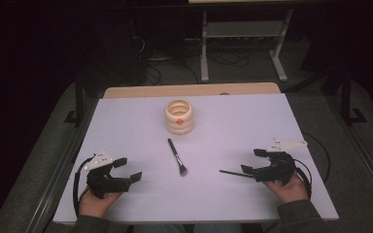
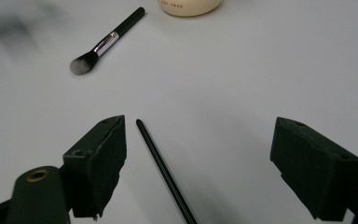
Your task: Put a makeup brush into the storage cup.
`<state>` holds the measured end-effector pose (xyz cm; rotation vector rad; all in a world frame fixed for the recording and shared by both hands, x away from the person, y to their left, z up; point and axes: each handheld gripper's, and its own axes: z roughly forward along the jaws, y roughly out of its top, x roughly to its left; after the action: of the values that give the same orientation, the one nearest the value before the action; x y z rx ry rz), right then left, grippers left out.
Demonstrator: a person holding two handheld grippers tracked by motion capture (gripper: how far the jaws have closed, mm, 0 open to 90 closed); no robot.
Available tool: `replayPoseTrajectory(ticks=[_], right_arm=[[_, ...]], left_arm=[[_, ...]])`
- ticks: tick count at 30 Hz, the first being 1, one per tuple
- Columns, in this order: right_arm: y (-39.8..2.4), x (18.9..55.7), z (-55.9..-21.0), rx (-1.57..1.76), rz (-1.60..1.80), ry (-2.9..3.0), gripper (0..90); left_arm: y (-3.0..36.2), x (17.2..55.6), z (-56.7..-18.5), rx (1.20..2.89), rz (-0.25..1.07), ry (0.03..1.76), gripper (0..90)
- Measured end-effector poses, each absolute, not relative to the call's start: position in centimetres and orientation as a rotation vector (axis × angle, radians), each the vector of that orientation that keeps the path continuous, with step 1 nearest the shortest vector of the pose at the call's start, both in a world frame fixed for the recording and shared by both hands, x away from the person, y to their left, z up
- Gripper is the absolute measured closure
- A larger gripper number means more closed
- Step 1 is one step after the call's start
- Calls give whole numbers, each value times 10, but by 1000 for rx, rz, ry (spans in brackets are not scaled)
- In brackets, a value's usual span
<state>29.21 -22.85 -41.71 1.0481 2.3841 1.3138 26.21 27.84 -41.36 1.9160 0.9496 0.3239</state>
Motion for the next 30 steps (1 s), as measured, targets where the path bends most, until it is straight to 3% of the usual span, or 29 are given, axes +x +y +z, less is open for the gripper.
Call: replayPoseTrajectory(ticks=[30], right_arm=[[-207,292,-405,983,1238,2407,158]], left_arm=[[282,260,-412,1905,332,952,164]])
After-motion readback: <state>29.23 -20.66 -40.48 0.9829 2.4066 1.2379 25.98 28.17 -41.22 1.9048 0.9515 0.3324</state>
